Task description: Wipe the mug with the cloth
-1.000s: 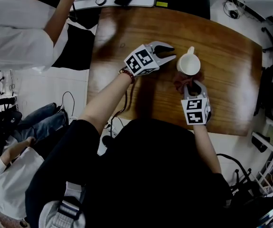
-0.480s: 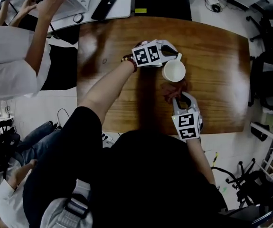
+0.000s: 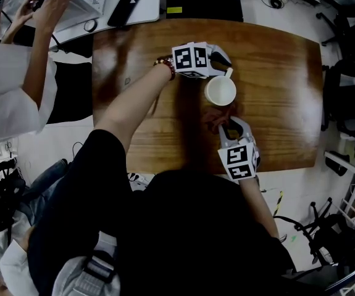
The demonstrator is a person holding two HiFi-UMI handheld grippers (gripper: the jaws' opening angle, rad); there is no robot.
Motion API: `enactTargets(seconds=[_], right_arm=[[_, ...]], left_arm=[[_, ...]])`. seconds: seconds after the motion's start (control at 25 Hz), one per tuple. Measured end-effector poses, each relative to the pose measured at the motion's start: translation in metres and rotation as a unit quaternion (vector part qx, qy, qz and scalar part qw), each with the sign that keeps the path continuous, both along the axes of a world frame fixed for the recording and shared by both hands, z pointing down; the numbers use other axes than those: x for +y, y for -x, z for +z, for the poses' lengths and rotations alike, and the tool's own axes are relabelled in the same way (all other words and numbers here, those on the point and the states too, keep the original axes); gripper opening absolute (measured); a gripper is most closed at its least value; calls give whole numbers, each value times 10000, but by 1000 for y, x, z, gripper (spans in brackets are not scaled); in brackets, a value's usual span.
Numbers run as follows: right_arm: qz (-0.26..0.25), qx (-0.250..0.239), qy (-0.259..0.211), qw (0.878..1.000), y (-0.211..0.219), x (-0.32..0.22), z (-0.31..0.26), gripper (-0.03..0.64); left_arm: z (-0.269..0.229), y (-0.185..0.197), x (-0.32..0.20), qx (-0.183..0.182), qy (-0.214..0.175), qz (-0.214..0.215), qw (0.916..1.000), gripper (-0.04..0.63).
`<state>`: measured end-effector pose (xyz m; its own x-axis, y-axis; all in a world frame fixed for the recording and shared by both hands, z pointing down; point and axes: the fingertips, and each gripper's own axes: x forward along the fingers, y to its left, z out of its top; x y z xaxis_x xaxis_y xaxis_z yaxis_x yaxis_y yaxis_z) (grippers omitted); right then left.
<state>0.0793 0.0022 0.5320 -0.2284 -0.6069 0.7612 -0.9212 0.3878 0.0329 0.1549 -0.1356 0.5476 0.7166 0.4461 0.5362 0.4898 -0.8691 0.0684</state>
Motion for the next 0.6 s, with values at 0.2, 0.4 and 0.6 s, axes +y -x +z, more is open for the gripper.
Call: enactTargets(seconds=[0.2,0.4,0.6], right_arm=[[31,-29,-26,10000,-4,-6,-2,80],[27,22,-192,9998,-12,-13,-10,80],[72,87,-390,9992,-24,-21,-22,80]], left_arm=[[-1,-14,9,120,367,123,9992,35],[1,-7,0,300,96,-483,9983,31],[2,35,-16,373,-235,-1941,9800,34]])
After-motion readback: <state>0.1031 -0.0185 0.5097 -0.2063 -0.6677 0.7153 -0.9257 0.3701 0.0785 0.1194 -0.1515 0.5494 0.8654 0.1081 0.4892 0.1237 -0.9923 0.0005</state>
